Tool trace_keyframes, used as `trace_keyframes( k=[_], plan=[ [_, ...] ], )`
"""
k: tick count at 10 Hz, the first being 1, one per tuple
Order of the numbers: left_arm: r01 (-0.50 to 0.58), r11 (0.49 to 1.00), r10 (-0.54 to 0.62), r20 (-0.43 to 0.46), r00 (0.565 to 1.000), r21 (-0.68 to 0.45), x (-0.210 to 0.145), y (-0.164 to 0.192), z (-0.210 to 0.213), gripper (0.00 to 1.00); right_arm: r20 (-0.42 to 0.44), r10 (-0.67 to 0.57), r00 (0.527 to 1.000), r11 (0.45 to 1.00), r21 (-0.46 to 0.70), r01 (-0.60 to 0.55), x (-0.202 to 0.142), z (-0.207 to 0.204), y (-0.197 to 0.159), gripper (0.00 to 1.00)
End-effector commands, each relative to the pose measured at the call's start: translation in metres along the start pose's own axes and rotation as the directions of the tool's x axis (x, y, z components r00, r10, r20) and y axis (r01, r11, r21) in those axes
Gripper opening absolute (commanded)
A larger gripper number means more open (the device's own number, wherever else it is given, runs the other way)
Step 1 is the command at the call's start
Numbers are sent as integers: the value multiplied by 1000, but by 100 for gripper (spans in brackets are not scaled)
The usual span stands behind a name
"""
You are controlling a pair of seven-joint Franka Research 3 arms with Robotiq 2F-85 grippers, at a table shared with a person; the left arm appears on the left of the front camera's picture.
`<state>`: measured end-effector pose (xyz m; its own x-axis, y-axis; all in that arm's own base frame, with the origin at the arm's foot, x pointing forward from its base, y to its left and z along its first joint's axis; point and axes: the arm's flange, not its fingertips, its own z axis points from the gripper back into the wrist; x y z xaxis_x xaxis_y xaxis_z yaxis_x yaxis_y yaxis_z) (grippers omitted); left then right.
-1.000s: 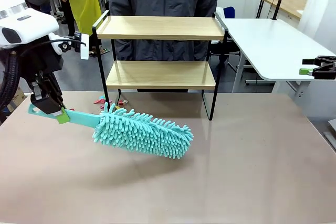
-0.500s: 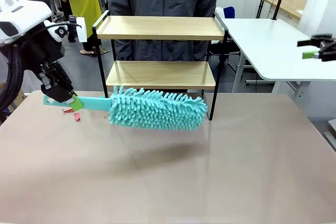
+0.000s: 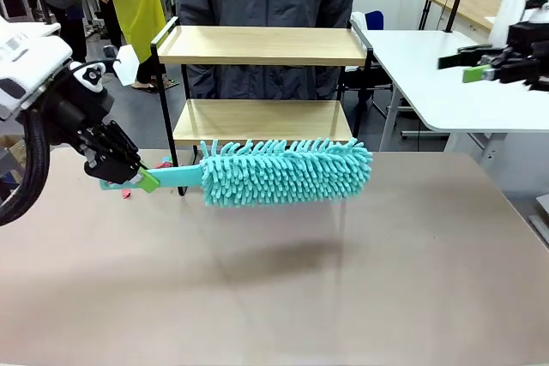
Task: Clean the shelf.
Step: Hand the Duster back to the human.
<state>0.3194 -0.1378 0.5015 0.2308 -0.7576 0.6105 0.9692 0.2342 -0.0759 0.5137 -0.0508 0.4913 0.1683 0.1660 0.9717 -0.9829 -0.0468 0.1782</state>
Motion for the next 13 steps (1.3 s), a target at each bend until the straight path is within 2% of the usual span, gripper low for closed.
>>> trace_keyframes(
  k=[1,2,3,4,6,7,8,10,13],
  plan=[
    [31,1000,-30,70,997,-4,-12,13,-10,13,-29,-28,999,1000,13,28,-15,-39,29,100],
    [46,999,-46,75,996,10,-14,18,-12,13,-21,-24,999,999,-42,23,-30,-54,34,100],
    [10,1000,-12,69,998,26,-12,20,-9,13,27,-66,997,998,-11,66,-38,-47,31,100],
    [16,1000,-16,31,999,8,-7,13,-6,13,-6,-34,999,999,25,34,-19,-44,22,100],
    [7,1000,-7,28,1000,17,-11,19,-8,13,-6,-34,999,999,25,34,-19,-44,22,100],
    [68,997,-66,69,995,-20,-7,25,-19,13,-1,-56,998,998,17,56,-32,-51,27,100],
    [121,992,-118,96,988,-23,-7,31,-27,13,0,-57,998,997,-45,56,-50,-50,30,100],
    [173,985,-169,133,977,-14,-11,33,-29,13,57,-35,998,994,-105,41,-73,-46,37,100],
    [190,982,-187,161,969,1,-8,33,-39,13,72,-17,997,993,-115,25,-93,-62,50,100]
  ],
)
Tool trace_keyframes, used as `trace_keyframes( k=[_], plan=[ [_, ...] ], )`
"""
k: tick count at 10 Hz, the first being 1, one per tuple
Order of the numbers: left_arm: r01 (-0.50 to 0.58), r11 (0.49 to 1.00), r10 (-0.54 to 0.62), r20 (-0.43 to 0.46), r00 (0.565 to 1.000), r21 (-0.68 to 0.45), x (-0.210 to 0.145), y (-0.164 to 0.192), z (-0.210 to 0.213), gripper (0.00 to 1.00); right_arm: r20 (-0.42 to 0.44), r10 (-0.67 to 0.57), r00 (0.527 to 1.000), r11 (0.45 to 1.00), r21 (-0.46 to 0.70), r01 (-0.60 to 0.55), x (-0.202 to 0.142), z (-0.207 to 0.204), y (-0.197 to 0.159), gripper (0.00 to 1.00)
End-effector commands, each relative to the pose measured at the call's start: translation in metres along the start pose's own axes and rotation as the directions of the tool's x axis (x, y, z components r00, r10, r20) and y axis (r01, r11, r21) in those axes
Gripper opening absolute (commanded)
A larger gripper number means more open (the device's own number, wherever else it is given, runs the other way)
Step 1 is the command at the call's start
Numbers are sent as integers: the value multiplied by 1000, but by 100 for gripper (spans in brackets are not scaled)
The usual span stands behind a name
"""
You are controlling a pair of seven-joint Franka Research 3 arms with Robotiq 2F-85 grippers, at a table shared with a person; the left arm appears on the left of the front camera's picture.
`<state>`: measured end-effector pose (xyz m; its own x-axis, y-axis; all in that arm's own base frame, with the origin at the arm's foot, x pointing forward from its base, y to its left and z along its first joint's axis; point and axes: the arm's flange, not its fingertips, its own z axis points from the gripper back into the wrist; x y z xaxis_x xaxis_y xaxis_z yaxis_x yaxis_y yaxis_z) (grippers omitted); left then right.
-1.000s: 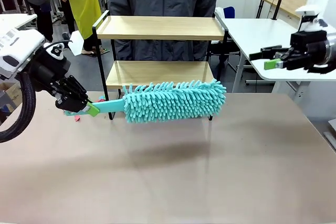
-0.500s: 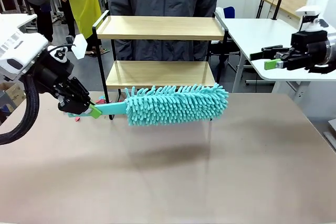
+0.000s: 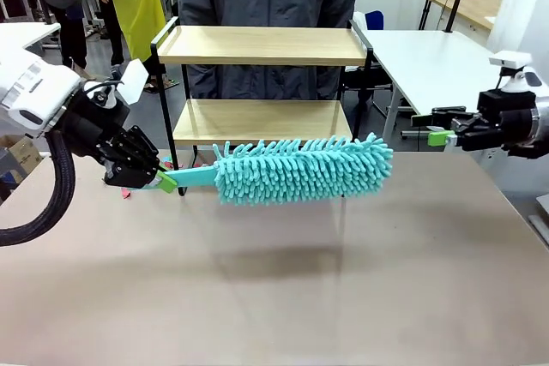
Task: Clean the shelf.
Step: Hand the Duster back to the human.
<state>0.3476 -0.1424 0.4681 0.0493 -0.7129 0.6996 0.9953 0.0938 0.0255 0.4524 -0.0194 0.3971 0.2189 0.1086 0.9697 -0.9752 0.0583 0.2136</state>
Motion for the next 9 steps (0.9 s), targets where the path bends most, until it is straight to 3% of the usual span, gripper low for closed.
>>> trace_keyframes(
  k=[1,2,3,9],
  plan=[
    [16,1000,-16,59,998,7,1,6,-8,13,32,25,999,1000,2,-25,-4,-18,14,100],
    [12,1000,-13,64,998,10,2,6,-7,13,38,15,999,1000,1,-15,-10,-26,21,100],
    [0,1000,0,12,1000,-2,1,0,-2,13,44,1,999,1000,9,-2,-14,-31,25,100],
    [0,1000,0,12,1000,-2,1,0,-2,13,51,-50,997,992,118,43,-10,-84,39,100]
  ],
)
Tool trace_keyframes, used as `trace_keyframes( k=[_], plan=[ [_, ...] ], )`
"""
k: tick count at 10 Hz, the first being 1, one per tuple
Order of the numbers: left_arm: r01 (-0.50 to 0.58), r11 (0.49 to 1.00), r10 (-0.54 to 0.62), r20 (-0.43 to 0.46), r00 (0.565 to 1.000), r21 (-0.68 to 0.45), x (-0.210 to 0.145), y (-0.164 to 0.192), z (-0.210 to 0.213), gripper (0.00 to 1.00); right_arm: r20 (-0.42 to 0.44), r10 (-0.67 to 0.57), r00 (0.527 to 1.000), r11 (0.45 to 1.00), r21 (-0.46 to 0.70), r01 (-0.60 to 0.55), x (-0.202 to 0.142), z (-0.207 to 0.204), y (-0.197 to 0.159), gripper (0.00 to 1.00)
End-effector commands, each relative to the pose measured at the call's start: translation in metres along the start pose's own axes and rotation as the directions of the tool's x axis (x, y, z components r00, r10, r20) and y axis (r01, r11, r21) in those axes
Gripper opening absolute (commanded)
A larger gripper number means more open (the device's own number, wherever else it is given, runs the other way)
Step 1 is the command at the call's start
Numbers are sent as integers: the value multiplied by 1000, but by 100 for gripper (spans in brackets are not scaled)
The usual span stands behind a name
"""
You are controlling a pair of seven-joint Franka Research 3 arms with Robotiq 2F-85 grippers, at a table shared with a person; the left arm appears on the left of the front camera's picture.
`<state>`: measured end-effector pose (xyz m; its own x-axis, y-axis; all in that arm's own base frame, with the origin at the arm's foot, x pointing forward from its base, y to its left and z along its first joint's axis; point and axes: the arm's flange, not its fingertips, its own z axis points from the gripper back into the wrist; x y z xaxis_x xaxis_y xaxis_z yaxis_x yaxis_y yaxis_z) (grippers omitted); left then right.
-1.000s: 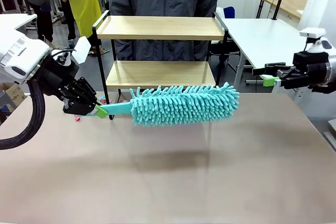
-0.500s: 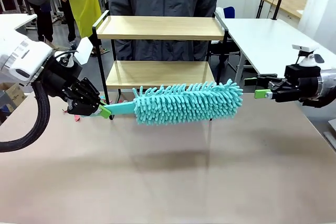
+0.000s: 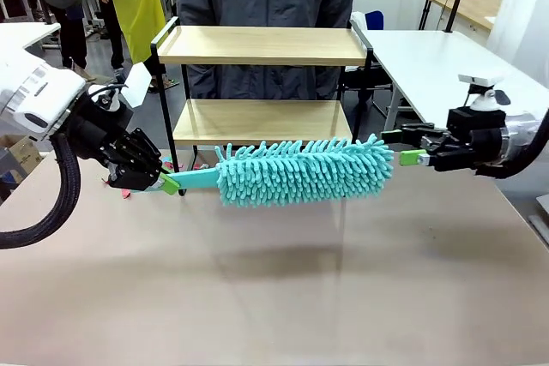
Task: Clean the shelf.
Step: Hand the Duster back to the human.
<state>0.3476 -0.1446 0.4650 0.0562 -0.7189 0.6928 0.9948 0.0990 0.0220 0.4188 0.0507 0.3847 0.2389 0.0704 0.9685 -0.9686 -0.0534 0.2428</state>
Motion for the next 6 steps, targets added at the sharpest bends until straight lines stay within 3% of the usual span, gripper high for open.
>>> trace_keyframes(
  k=[1,6],
  plan=[
    [6,1000,-6,21,1000,-3,1,0,2,13,16,-34,999,999,25,33,-2,-27,2,100],
    [6,1000,-6,21,1000,-3,1,0,2,13,-16,-43,999,995,89,44,-14,-61,6,100]
  ],
)
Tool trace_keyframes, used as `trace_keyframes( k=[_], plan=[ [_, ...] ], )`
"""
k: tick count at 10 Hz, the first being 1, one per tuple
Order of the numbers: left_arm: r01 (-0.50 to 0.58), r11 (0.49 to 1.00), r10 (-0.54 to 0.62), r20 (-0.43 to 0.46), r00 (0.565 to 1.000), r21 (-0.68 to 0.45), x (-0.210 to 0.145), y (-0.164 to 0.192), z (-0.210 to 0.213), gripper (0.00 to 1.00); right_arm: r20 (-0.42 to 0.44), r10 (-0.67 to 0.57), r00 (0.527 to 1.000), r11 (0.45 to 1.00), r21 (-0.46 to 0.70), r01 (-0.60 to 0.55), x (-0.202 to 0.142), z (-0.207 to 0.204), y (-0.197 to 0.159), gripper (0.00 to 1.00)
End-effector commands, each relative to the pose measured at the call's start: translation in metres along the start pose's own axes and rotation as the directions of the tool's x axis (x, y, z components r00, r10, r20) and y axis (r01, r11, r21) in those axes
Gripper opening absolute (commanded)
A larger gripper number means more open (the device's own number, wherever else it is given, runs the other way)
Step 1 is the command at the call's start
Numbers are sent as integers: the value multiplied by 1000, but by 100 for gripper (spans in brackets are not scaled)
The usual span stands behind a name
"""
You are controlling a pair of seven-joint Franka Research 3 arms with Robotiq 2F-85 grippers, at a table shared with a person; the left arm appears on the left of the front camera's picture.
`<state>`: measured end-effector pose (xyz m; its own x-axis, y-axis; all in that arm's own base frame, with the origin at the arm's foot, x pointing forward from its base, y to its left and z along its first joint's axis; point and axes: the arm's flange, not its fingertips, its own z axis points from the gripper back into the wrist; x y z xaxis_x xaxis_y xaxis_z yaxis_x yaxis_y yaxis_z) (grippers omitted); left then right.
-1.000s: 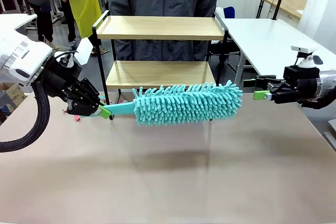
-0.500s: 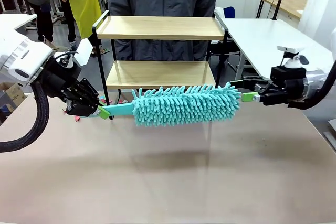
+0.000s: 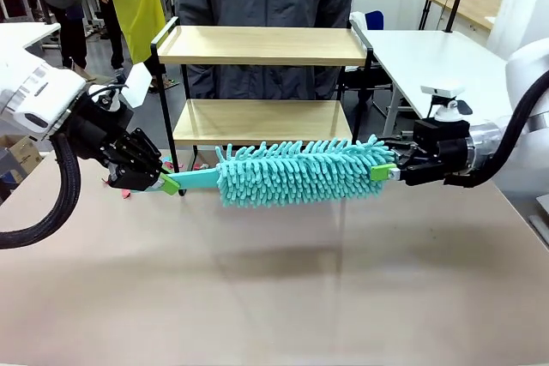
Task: Clean the shelf.
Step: Hand the Duster back to the human.
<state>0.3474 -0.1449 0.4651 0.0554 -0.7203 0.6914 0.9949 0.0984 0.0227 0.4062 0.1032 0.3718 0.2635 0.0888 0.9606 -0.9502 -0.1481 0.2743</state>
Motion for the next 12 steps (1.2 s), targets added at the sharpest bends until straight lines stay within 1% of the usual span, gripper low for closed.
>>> trace_keyframes(
  k=[1,5,6,7,8,9,10,12],
  plan=[
    [5,1000,-5,23,1000,-3,1,1,2,13,0,-25,1000,1000,3,25,-5,-11,-2,100],
    [5,1000,-5,23,1000,-3,1,1,2,13,-21,-37,999,999,21,38,-10,-21,-8,100],
    [5,1000,-5,23,1000,-3,1,1,2,13,-28,-45,999,999,21,45,-9,-21,-8,40],
    [5,1000,-5,23,1000,-3,1,1,2,13,-28,-47,999,999,22,47,-8,-21,-9,40],
    [5,1000,-5,23,1000,-3,1,1,2,13,-27,-49,998,998,24,50,-8,-20,-9,0],
    [5,1000,-5,23,1000,-3,1,1,2,13,-22,-56,998,998,29,57,-8,-19,-9,35],
    [5,1000,-5,23,1000,-3,1,1,2,13,-19,-59,998,998,28,59,-8,-18,-10,0],
    [5,1000,-5,23,1000,-3,1,1,2,13,-22,-56,998,998,32,57,-8,-16,-11,0]
  ],
)
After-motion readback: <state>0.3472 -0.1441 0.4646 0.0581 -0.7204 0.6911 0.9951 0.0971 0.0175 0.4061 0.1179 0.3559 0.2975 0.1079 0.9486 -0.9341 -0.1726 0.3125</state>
